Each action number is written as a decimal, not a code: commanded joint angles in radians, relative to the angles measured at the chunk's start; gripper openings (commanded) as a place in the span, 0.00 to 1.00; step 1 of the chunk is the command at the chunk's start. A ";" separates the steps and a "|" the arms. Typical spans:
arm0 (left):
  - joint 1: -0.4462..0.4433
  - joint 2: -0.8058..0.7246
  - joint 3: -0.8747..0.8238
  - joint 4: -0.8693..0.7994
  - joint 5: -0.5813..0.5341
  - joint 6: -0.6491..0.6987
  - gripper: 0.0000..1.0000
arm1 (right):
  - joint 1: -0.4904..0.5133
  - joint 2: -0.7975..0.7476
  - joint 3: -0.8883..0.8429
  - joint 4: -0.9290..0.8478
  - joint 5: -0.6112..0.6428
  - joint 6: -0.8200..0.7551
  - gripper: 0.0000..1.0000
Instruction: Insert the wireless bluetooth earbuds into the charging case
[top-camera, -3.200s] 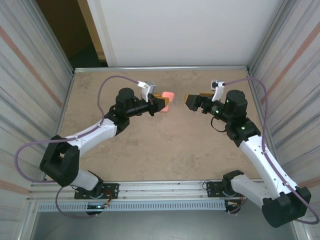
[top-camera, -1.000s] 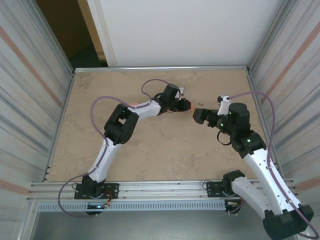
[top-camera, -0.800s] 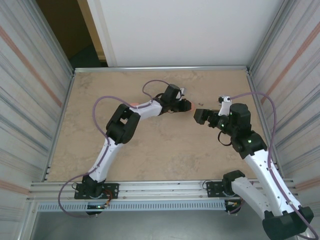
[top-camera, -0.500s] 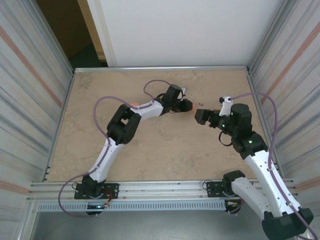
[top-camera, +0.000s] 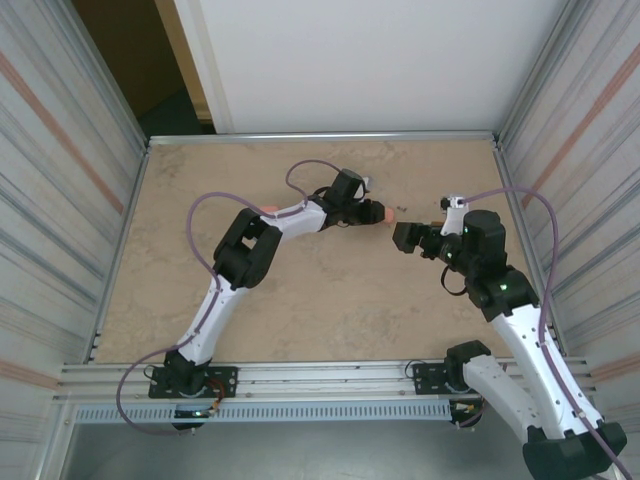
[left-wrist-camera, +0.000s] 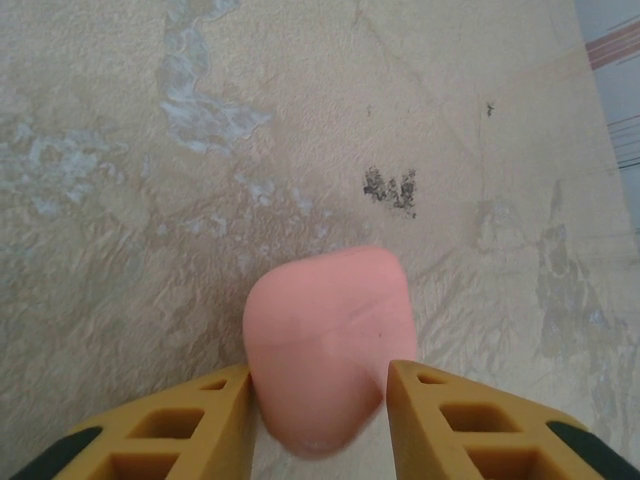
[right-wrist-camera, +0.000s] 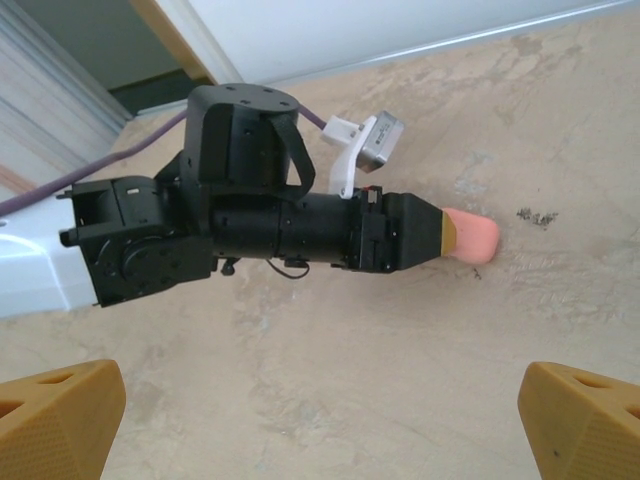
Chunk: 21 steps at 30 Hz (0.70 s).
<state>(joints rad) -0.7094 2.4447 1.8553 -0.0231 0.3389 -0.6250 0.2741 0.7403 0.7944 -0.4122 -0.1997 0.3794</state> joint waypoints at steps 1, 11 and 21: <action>-0.009 0.002 0.024 -0.023 -0.021 0.024 0.40 | -0.011 -0.023 0.000 -0.020 0.023 -0.034 0.99; -0.007 -0.095 -0.014 -0.003 -0.007 0.048 0.43 | -0.039 -0.030 0.026 -0.060 0.049 -0.084 1.00; -0.007 -0.375 -0.138 0.001 -0.065 0.190 0.47 | -0.120 -0.011 0.033 -0.048 0.068 -0.131 1.00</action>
<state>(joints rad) -0.7090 2.2124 1.7569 -0.0319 0.3180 -0.5259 0.1799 0.7273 0.7948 -0.4614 -0.1501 0.2897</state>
